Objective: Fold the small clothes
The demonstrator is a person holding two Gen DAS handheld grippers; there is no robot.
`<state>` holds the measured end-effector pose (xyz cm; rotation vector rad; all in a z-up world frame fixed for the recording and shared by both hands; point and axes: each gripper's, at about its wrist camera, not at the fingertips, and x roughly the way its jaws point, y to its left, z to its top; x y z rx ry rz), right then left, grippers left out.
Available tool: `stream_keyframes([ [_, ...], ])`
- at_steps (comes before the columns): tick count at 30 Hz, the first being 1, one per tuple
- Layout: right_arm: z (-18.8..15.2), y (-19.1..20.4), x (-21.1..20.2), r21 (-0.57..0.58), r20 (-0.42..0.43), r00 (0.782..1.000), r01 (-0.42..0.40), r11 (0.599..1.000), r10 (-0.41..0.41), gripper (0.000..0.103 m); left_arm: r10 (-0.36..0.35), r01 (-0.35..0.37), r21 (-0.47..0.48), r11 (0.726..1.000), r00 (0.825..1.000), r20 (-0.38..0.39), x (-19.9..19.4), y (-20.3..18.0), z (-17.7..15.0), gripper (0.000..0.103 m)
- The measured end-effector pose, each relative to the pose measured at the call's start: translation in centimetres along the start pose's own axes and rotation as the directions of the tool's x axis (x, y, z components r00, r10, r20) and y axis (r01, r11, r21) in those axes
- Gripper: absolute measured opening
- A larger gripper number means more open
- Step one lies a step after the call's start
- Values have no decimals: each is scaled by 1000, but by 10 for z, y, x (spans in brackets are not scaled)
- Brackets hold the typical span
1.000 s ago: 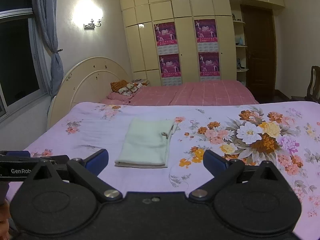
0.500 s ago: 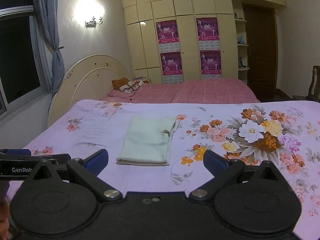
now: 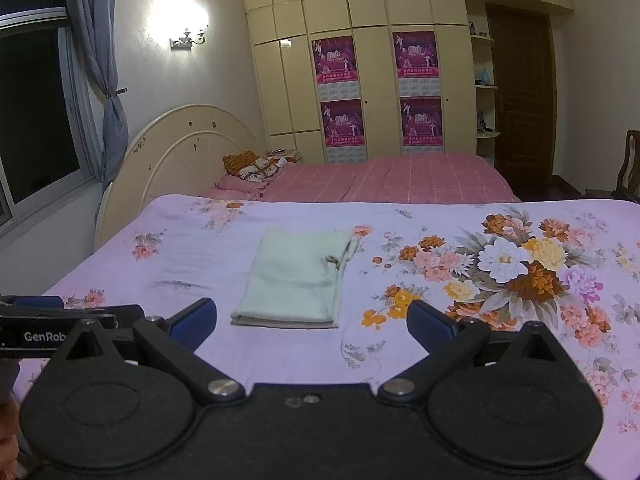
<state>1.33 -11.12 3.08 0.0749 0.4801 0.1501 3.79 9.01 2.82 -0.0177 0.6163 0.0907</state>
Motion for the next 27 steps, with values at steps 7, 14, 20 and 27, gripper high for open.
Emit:
stream_keyframes([
  [7,0,-1,5,3,-11,1000,-2,1000,2,101,3,-3,0,1000,1000,-8,6,-2,2,103],
  [14,1,1,14,5,-25,1000,-5,1000,5,101,5,-5,-5,1000,1000,-27,18,-3,4,103],
  [20,3,0,21,9,-36,999,-5,1000,6,101,3,-3,-4,1000,999,-33,23,-4,6,103],
  [27,3,0,28,12,-49,999,-7,1000,7,101,-25,25,25,999,1000,-16,35,-10,7,103],
])
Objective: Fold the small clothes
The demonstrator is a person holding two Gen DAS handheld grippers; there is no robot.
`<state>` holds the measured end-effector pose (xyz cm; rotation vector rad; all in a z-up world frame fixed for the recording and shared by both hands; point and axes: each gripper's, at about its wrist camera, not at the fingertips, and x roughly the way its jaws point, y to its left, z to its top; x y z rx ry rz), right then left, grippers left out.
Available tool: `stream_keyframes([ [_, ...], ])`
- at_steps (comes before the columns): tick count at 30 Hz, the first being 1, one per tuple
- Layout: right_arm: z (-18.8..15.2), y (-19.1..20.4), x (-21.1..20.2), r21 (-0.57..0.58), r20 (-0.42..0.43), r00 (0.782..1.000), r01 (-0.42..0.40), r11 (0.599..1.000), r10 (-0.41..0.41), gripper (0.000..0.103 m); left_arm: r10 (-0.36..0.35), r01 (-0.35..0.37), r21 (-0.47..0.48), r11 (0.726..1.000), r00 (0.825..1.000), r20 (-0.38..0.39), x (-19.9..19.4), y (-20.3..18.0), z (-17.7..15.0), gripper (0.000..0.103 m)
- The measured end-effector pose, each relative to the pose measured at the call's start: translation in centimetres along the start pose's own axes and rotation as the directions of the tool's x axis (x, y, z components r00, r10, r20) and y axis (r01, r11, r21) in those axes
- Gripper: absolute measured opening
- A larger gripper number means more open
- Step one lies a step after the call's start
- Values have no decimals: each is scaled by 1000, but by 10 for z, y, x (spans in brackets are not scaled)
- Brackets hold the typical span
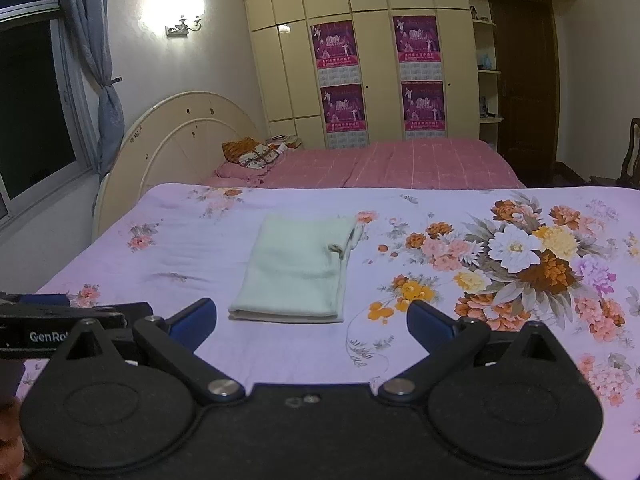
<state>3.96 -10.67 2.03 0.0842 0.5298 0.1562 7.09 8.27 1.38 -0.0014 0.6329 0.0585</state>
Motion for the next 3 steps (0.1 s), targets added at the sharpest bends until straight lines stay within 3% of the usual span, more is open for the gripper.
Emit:
stream_keyframes([
  [3,1,-1,5,1,-6,1000,8,1000,-8,101,4,-4,15,1000,1000,2,8,-4,3,103],
])
